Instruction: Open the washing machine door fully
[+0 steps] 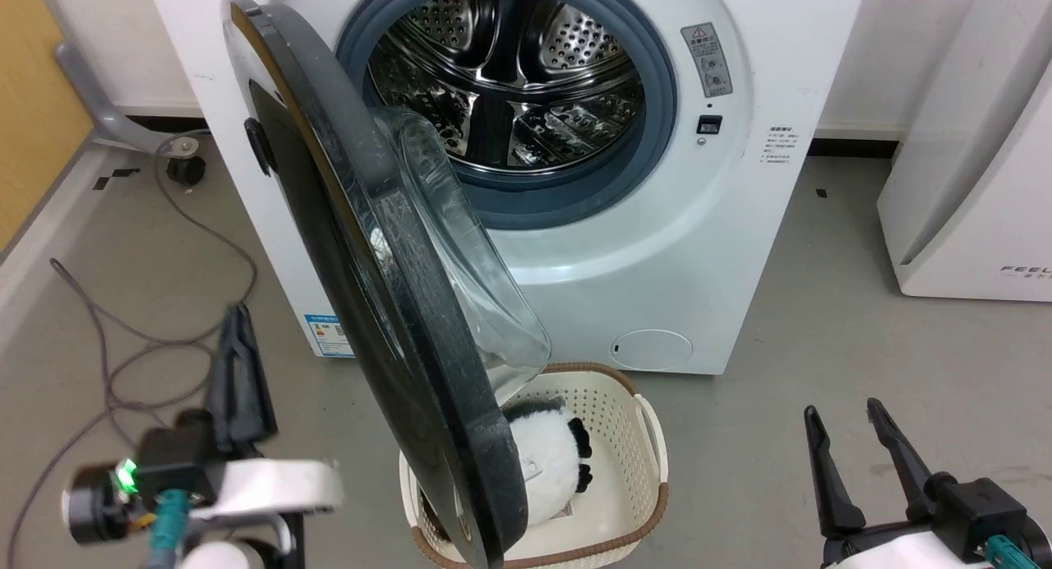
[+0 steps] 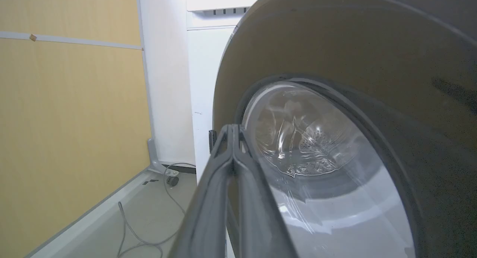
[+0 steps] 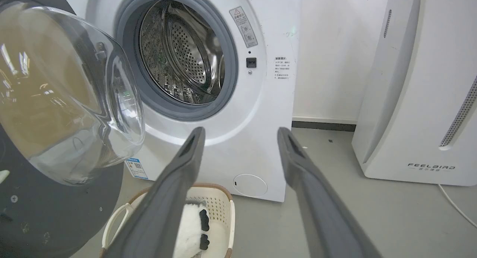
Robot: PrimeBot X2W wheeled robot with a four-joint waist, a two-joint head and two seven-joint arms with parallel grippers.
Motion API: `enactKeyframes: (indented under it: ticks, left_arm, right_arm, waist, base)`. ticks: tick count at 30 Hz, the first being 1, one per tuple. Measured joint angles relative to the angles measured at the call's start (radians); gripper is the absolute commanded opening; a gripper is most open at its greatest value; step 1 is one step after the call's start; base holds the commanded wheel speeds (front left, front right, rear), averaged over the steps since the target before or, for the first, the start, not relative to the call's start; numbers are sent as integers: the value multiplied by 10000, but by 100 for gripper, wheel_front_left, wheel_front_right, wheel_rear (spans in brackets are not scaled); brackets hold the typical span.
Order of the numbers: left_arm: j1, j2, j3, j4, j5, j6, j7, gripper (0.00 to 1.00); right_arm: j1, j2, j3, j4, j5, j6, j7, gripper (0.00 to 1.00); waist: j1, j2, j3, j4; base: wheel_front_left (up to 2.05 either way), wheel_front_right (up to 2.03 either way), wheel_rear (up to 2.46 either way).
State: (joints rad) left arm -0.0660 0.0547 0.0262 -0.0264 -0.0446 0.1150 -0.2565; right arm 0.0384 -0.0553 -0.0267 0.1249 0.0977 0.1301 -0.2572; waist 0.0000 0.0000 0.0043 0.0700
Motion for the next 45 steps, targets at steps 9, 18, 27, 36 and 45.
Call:
enactKeyframes:
  ticks: [9, 18, 27, 36, 45]
  left_arm:
    - [-794, 2, -324, -2021, 4, -495, -2, 0]
    - [-1197, -40, -2429, -3018, 107, -1053, -10, 0]
    - [-1204, -54, -4408, -3296, 351, -1285, -10, 0]
    - [-1069, -58, -6002, -2855, 430, -1616, -10, 0]
    - [-453, -48, -6941, -1935, 416, -1728, -10, 0]
  right_arm:
    - [0, 2, -117, -130, -10, -2, 0, 100]
    - [0, 2, -117, -224, -10, 0, 0, 100]
    - [3, 2, -190, -236, -10, -2, 0, 100]
    - [4, 2, -198, -222, -10, -2, 0, 100]
    - [4, 2, -196, -174, -12, 0, 0, 100]
  waist:
    - [0, 0, -2, 91]
    - [0, 0, -4, 67]
    - [0, 0, -68, 117]
    - [0, 0, -132, 296]
    - [0, 0, -131, 523]
  base:
    - [0, 0, 0]
    - [0, 0, 0]
    - [0, 0, 0]
    - [0, 0, 0]
    - [0, 0, 0]
